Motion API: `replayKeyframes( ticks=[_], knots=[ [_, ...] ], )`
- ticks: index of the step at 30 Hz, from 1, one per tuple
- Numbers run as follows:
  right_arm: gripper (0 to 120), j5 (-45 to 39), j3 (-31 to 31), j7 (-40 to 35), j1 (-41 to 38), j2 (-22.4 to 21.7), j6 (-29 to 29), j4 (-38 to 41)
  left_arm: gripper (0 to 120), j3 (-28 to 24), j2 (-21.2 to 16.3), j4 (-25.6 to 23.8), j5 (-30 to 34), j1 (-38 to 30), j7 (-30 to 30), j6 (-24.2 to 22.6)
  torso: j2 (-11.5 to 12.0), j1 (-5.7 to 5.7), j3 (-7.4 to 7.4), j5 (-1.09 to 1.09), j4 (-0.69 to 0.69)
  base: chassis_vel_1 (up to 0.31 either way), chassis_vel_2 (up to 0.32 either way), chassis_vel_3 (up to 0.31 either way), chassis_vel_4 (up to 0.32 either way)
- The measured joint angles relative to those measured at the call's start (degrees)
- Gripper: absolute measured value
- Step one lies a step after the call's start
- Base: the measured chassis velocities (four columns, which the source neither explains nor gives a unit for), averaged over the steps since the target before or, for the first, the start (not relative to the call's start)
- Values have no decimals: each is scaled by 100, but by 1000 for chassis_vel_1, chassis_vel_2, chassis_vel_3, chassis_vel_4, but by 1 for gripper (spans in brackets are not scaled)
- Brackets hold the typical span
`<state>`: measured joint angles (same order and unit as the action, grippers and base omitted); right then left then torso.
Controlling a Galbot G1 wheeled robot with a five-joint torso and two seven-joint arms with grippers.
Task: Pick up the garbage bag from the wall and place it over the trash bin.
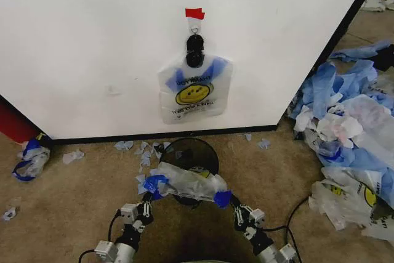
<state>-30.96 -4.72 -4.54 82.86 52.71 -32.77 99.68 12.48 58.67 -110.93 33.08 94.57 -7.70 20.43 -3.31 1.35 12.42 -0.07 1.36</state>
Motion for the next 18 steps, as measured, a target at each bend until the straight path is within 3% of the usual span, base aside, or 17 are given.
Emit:
replayKeyframes(
  ticks=[18],
  knots=[
    [0,118,5,62,-37,37,-26,-245,0,-70,-79,284,-30,-63,69,16,0,0,0,0,0,0,0,0,0]
  ],
)
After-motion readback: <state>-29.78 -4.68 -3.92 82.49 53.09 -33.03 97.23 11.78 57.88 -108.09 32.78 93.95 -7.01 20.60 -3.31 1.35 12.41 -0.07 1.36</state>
